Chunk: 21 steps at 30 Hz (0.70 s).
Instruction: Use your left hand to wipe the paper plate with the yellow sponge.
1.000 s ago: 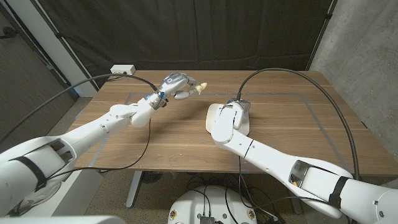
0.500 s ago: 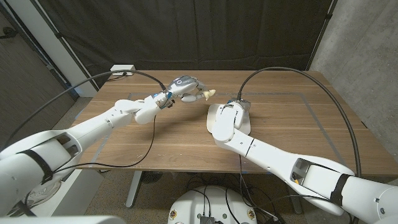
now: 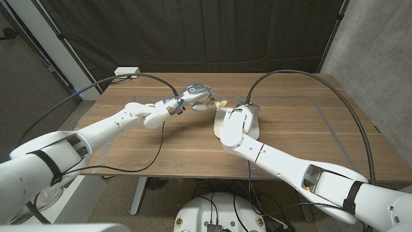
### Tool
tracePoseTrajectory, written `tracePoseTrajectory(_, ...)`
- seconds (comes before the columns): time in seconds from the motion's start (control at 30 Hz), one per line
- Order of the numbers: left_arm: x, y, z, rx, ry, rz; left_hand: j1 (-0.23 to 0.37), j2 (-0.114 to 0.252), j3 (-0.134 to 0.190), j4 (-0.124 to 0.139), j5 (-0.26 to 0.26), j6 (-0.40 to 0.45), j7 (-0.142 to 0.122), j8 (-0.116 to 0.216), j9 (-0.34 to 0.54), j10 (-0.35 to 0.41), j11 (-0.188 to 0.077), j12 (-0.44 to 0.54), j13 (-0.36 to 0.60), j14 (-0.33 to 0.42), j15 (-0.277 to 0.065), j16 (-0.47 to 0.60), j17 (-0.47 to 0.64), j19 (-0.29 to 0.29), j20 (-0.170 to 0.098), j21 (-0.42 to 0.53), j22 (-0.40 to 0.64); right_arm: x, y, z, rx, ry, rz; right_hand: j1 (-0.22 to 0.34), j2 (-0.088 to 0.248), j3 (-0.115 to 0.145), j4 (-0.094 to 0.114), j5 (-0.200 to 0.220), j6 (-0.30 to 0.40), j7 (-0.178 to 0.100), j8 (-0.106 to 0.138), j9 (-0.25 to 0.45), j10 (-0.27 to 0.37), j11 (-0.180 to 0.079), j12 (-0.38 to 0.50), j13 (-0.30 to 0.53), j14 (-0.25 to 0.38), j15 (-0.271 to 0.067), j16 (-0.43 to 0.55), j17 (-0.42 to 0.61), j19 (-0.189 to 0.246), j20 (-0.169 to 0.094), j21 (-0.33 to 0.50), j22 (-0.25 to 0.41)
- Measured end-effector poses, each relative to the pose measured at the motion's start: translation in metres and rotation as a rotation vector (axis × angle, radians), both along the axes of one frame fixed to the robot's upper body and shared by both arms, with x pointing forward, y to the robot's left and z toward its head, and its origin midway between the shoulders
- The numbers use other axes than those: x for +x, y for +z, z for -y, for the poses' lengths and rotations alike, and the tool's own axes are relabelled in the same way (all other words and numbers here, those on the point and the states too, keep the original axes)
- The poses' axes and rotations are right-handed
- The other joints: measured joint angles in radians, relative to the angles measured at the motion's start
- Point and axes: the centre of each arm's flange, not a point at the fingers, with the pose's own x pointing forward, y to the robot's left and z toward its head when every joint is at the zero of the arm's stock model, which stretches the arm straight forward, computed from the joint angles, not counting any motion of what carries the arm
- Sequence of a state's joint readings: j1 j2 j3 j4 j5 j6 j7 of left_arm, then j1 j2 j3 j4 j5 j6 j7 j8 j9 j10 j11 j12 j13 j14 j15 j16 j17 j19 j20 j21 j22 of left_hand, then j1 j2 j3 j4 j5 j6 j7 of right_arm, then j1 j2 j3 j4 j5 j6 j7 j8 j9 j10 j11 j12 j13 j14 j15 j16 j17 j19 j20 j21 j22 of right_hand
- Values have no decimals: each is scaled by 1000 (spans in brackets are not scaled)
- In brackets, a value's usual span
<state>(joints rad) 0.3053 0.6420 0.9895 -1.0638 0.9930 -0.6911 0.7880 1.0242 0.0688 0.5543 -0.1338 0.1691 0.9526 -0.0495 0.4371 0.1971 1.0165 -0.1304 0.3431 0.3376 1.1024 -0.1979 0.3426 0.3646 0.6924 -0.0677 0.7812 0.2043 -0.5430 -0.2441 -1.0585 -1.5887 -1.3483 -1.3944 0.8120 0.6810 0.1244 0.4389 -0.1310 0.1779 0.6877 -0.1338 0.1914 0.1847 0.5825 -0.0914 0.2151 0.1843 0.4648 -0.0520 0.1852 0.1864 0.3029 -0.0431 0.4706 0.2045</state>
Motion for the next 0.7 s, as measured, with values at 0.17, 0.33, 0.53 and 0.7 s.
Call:
tracePoseTrajectory(0.17, 6, -9, 4, 2, -13, 17, 4, -4, 0, 0, 0, 3, 3, 4, 0, 0, 0, 0, 4, 0, 0, 0, 0, 0, 0, 8, 0, -1, 1, 1, 0, 1, 0, 0, 0, 0, 0, 0, 0, 0, 0, 0, 0, 0, 0, 1, 0, 0, 0, 0, 0, 0, 0, 0)
tracePoseTrajectory(0.33, 14, -18, 8, 1, -21, 35, 4, -4, 0, 0, -2, 4, 3, 4, 0, 4, -1, -8, 6, 1, 1, 0, 1, 0, 0, 14, 0, -3, 0, 2, -2, -1, -2, -5, -5, 0, 0, 0, 0, 0, 0, 0, 0, 0, 0, 1, 0, 0, 0, 0, 0, 0, 0, 0)
tracePoseTrajectory(0.53, 21, -28, 14, 16, -18, 52, 4, -4, 0, 0, 2, 5, 1, 4, 0, 8, 2, -8, 6, 1, 2, 0, 5, 0, 0, 22, 0, -4, 0, 2, 0, -3, -4, -5, -5, 0, 0, 0, 0, 0, 0, 0, 0, 0, 0, 1, 0, 0, 0, 0, 0, 0, 0, 0)
tracePoseTrajectory(0.7, 25, -32, 18, 28, -12, 64, 13, -13, 0, 0, 2, 7, -1, 4, 0, 9, 2, -15, 6, 2, 2, -7, 5, 0, 0, 23, 0, -4, 1, 3, 1, -4, -4, -5, -5, 0, 0, 0, 0, 0, 0, 0, 0, 0, 0, 1, 0, 0, 0, 0, 0, 0, 0, 0)
